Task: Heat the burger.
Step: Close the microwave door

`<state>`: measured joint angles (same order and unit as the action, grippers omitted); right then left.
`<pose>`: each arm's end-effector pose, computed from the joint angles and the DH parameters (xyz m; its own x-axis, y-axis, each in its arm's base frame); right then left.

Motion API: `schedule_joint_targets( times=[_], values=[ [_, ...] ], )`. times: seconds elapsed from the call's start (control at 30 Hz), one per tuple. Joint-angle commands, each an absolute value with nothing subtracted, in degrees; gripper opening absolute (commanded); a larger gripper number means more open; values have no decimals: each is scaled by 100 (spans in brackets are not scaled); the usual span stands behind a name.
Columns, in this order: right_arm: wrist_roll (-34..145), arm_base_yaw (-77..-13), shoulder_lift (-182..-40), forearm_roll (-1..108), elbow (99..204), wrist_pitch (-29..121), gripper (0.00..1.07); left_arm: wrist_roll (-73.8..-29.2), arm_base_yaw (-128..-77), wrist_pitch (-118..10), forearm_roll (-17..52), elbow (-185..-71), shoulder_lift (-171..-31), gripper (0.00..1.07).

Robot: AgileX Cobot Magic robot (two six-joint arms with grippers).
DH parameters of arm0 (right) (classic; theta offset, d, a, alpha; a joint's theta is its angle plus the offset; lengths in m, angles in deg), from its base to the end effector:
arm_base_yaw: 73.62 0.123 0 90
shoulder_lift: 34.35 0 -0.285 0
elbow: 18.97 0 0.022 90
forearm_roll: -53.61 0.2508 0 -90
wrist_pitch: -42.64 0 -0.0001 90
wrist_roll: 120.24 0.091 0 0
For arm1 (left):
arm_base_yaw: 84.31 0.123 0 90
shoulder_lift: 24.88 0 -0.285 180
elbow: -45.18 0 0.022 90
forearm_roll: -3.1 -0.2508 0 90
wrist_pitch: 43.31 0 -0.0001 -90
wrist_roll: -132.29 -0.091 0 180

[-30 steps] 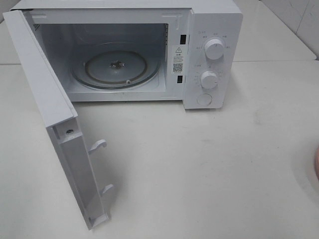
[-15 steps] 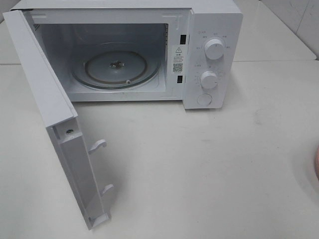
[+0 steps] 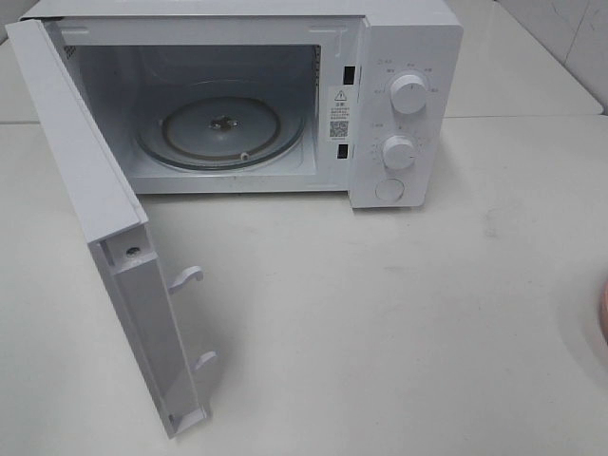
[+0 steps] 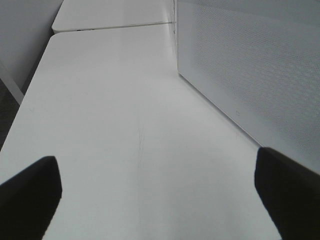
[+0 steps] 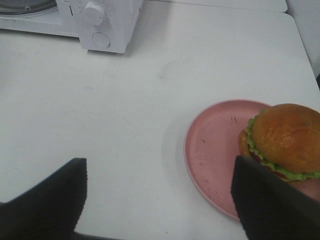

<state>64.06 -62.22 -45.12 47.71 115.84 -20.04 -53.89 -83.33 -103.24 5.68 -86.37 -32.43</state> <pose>-0.0032 -0.0091 0.2915 -0.4711 -0.0669 -0.8796 -0.1052 0.9943 -0.0193 -0.0051 -0.0036 0.2791 -0.4337 0.0777 -0.8977 0.0551 0.9967 0.0597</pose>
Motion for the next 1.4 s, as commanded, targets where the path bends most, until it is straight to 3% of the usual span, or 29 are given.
schedule_joint_targets(
  times=[0.03,0.27,1.4],
  values=[
    [6320,-6565,-4202,5040,11269,-1677,76,-5384,-8322,-10278,585,-8625,-3117,104],
    [6200,-6858,-4036,5126,11274,-1677,76,-5384,-8322,-10278,585,-8625,-3117,104],
    [6205,-6858,-4036,5126,11274,-1677,76,-5384,-8322,-10278,585,-8625,-3117,104]
  ],
)
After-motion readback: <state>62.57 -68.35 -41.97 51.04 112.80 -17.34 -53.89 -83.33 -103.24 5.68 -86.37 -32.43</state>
